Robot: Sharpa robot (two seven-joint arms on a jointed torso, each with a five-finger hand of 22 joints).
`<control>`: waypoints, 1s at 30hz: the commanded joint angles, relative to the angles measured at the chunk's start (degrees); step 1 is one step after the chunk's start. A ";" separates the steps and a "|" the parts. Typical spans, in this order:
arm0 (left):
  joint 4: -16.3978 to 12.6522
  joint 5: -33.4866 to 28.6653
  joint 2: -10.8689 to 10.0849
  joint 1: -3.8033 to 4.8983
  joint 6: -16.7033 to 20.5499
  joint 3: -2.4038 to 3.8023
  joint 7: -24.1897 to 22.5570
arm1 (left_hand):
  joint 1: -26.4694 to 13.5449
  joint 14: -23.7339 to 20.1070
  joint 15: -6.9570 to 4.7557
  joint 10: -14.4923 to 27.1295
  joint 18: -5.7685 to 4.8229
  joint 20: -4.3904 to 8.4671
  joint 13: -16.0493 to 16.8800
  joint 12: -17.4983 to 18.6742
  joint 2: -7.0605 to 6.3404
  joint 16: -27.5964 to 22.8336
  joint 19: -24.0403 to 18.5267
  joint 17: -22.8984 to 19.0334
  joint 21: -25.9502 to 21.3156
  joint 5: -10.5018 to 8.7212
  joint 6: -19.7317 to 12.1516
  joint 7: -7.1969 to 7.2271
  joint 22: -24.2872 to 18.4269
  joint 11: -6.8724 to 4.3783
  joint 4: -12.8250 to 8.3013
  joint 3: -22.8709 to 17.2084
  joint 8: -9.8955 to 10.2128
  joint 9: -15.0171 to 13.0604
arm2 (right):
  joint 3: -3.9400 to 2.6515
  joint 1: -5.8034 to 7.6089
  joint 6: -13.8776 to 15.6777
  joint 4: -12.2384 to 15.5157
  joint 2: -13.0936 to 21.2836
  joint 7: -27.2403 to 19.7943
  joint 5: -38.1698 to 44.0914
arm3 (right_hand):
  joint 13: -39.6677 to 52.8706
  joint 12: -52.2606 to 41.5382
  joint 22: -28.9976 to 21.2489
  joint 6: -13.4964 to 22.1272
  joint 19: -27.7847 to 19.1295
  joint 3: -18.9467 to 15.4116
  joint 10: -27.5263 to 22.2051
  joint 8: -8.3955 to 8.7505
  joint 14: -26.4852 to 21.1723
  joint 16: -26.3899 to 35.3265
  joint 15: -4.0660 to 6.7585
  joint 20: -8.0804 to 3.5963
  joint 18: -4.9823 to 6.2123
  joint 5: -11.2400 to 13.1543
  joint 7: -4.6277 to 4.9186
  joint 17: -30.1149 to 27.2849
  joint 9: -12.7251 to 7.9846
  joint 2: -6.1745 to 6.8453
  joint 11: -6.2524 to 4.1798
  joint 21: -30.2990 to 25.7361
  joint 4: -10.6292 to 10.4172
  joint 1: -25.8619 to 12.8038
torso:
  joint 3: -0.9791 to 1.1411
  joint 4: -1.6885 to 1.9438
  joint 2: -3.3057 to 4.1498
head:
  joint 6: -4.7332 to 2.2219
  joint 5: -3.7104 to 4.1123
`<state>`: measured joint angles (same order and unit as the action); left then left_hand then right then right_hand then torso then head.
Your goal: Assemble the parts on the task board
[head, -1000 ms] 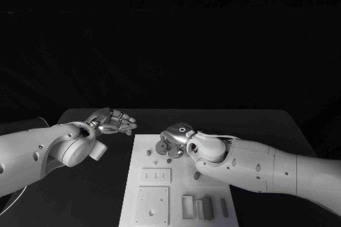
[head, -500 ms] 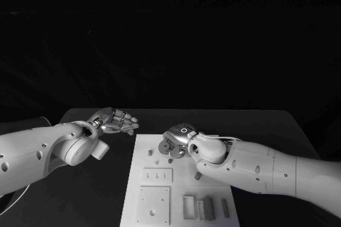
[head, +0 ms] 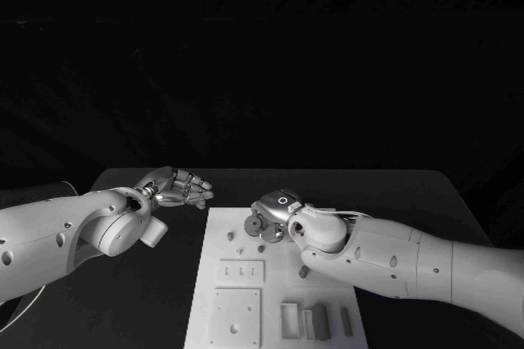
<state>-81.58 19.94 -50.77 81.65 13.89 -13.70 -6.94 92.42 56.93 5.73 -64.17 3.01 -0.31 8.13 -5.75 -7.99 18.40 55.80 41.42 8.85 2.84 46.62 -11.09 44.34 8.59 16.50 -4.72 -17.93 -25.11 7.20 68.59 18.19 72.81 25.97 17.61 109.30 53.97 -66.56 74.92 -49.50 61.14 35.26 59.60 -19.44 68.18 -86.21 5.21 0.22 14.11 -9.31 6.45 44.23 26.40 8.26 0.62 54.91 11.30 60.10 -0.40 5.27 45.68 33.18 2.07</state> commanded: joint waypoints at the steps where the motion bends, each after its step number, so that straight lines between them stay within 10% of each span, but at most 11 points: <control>1: -0.08 0.13 0.21 0.12 -0.73 0.03 -0.31 | -0.20 0.51 0.06 0.25 0.41 0.19 0.02 0.32 -0.23 -0.36 0.31 0.07 -0.38 0.00 -0.43 -0.12 0.07 -0.06 0.13 -0.36 0.25 0.03 | 0.08 -0.07 -0.10 -0.10 -0.29 -0.03 0.80 | -0.11 0.14 0.84 -6.94 0.03 0.05 -1.14 0.27 -0.16 0.13 0.42 -0.44 0.89 0.05 0.06 -0.07 0.00 0.54 -0.41 0.07 -0.21 0.25 | -0.01 0.03 0.00 | 0.04 -0.07; 30: -0.17 0.13 0.08 0.13 -0.70 0.03 -0.24 | -0.24 0.53 0.06 0.24 0.41 0.20 0.05 0.37 -0.27 -0.45 0.32 0.16 -0.41 0.00 -0.46 -0.13 0.09 -0.06 0.11 -0.40 0.26 0.01 | 1.10 -0.13 -3.33 -1.50 -0.67 -0.26 -0.02 | -0.61 0.50 0.83 -4.94 -0.59 -0.03 -2.01 1.59 -0.84 0.54 -0.24 -0.09 0.89 0.06 0.85 -0.20 -0.56 1.90 0.33 -0.46 -0.41 0.78 | 0.00 0.01 0.00 | 0.22 -0.19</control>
<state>-81.62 19.95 -50.71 81.65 13.81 -13.70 -6.87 92.42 56.93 5.73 -64.17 2.92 -0.32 8.13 -5.75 -7.99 18.18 55.80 41.51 8.62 2.84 46.63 -11.10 44.38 8.58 16.63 -4.84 -17.92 -25.11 7.98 68.83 17.71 71.68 25.15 17.05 109.11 53.46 -66.34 74.92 -49.51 60.78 35.27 59.60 -18.10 67.65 -85.97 5.11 0.12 14.11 -9.31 6.44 44.11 25.87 9.60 0.62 54.58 11.29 60.85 -0.41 5.26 45.68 33.37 1.88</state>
